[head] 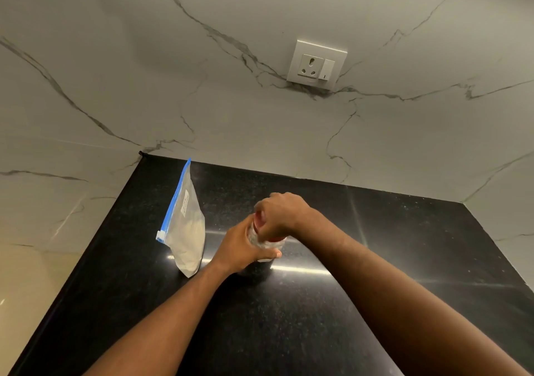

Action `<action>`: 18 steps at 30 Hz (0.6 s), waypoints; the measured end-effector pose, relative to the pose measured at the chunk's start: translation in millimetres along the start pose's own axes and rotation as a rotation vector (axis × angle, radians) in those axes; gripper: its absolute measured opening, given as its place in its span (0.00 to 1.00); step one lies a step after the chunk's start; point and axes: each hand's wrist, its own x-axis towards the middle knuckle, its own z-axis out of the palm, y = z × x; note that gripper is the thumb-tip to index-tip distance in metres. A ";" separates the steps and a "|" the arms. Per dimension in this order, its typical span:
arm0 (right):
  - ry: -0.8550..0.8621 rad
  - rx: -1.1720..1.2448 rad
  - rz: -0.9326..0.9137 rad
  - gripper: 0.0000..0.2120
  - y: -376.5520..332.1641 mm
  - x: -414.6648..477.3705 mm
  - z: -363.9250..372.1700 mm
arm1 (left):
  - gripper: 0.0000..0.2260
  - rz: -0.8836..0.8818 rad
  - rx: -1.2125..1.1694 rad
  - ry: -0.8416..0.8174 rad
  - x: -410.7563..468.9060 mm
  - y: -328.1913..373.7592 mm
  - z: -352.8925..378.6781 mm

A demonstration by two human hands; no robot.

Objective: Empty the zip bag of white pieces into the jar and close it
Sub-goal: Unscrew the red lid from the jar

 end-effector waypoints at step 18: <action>0.741 1.216 0.468 0.25 31.7 -77.8 152.1 | 0.45 0.037 0.013 0.118 -13.2 10.8 11.0</action>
